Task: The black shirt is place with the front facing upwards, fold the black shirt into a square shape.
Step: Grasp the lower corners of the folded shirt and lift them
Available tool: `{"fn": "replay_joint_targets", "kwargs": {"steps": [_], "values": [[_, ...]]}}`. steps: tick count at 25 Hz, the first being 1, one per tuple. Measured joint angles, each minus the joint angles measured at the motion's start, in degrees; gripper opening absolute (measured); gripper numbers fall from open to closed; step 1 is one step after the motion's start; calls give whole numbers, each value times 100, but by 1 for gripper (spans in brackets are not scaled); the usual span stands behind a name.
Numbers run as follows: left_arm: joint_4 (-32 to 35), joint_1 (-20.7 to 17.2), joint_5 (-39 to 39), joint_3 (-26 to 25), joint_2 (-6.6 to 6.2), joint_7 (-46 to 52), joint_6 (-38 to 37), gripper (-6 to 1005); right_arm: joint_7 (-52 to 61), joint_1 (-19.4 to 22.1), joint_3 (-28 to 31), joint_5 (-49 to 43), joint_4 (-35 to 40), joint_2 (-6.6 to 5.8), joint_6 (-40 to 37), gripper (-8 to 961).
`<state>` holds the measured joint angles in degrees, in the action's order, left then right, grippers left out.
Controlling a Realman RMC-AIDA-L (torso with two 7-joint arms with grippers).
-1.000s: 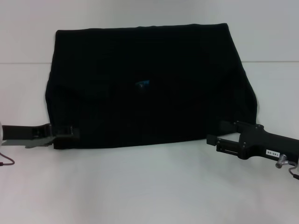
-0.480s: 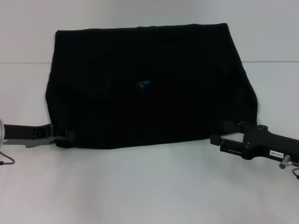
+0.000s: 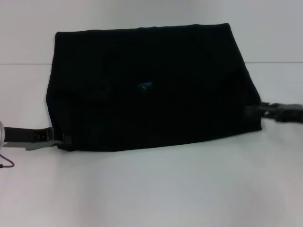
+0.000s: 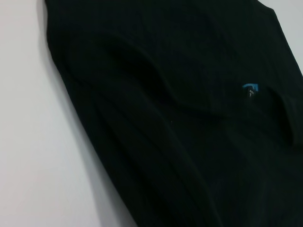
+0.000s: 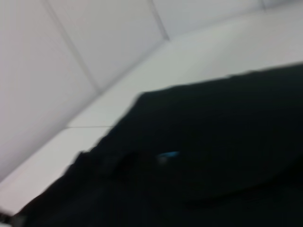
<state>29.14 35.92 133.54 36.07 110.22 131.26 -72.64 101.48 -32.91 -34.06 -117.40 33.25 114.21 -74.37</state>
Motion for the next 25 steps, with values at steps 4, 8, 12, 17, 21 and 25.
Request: {"fn": "replay_joint_targets", "kwargs": {"steps": [4,8,12,17,21,25], "values": [[3,10,-9,-1,-7,-6,-10,29,2389,-587,-6,-1480,571,-423,35,778],[5,12,-38,-9,-10,-17,-12,30,3511,-934,-8,-2394,895,-498,57,777],[5,14,-46,-15,-10,-18,-17,30,4037,-1356,-18,-3206,1066,-394,203,777],[5,24,-48,-22,-10,-21,-37,30,4058,-1604,-262,-3488,546,-295,594,777],[5,28,-48,-32,-11,-21,-68,31,4036,-1650,-338,-3478,100,-286,871,778],[5,30,-48,-38,-5,-21,-79,31,4000,-1660,-351,-3468,-65,-220,966,778]]}}
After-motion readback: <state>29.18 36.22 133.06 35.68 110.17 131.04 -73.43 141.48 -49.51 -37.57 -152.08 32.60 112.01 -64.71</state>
